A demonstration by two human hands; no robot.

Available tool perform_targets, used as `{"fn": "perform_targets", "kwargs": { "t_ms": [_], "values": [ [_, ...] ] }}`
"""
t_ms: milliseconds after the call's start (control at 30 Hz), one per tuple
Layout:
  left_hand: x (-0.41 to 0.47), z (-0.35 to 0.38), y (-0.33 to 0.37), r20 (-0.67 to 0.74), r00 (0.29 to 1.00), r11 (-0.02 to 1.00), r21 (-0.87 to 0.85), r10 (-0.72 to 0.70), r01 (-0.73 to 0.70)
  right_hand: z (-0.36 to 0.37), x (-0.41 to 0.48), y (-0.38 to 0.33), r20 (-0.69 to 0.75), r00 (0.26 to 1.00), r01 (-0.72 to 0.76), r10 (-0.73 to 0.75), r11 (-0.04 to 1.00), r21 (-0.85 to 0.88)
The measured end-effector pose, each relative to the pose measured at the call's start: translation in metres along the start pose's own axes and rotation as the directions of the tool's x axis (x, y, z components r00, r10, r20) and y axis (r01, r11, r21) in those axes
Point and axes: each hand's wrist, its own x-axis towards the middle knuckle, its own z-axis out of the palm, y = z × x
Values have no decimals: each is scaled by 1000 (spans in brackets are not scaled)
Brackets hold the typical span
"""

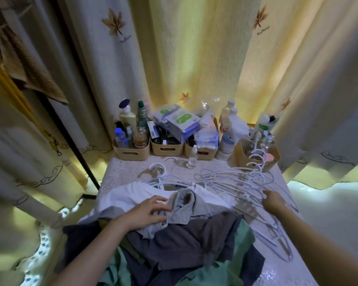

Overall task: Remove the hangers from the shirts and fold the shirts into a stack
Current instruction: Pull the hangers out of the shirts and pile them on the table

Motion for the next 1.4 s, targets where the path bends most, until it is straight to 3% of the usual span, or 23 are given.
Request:
{"fn": "perform_targets", "kwargs": {
  "t_ms": [67, 133, 200, 267, 333, 367, 400, 467, 533, 600, 667, 767, 900, 1100, 1300, 1400],
  "values": [
    [2, 3, 3, 81, 995, 998, -44, 59, -55, -1, -5, -18, -63, 992, -108, 109, 994, 22],
    [2, 5, 9, 138, 988, 991, -123, 67, -50, 4, -9, -42, -124, 983, -114, 136, 979, 172],
    [4, 8, 14, 209, 975, 987, -153, 76, -44, 13, -17, -70, -173, 985, 55, -11, 966, 253],
    [10, 11, 13, 225, 972, 980, -200, 63, -17, 23, -29, -101, -138, 948, 313, -286, 915, 254],
    [18, 9, 10, 90, 996, 965, -263, 5, 19, 33, -40, -130, -27, 852, 512, -523, 820, 255],
    [24, 4, 5, -63, 997, 972, -235, -39, 23, 39, -43, -142, 38, 801, 572, -597, 783, 243],
    [29, -2, -1, -248, 965, 986, -160, -90, 51, 45, -44, -151, 97, 772, 598, -628, 769, 226],
    [36, -16, -14, -538, 826, 972, 44, -171, 230, 56, -42, -161, 183, 802, 535, -569, 820, 206],
    [38, -28, -32, -587, 752, 864, 166, -300, 475, 62, -38, -163, 226, 851, 436, -474, 877, 200],
    [36, -34, -48, -537, 736, 778, 213, -413, 592, 66, -34, -160, 232, 855, 417, -463, 881, 221],
    [32, -36, -59, -554, 741, 822, 167, -379, 545, 68, -32, -157, 181, 866, 410, -466, 869, 276],
    [22, -40, -61, -660, 686, 937, -85, -307, 338, 64, -34, -154, 141, 889, 365, -435, 861, 356],
    [8, -44, -54, -672, 662, 938, -311, -330, 152, 59, -44, -158, 17, 848, 487, -529, 791, 370],
    [-7, -52, -42, -744, 582, 927, -371, -328, 48, 40, -75, -189, -5, 704, 579, -711, 570, 583],
    [-17, -53, -16, -738, 661, 955, -276, -136, -112, 23, -94, -216, -67, 522, 787, -850, 450, 422],
    [-21, -50, -10, -736, 658, 935, -326, -159, -138, 22, -106, -234, -90, 489, 796, -868, 401, 454]
  ]
}}
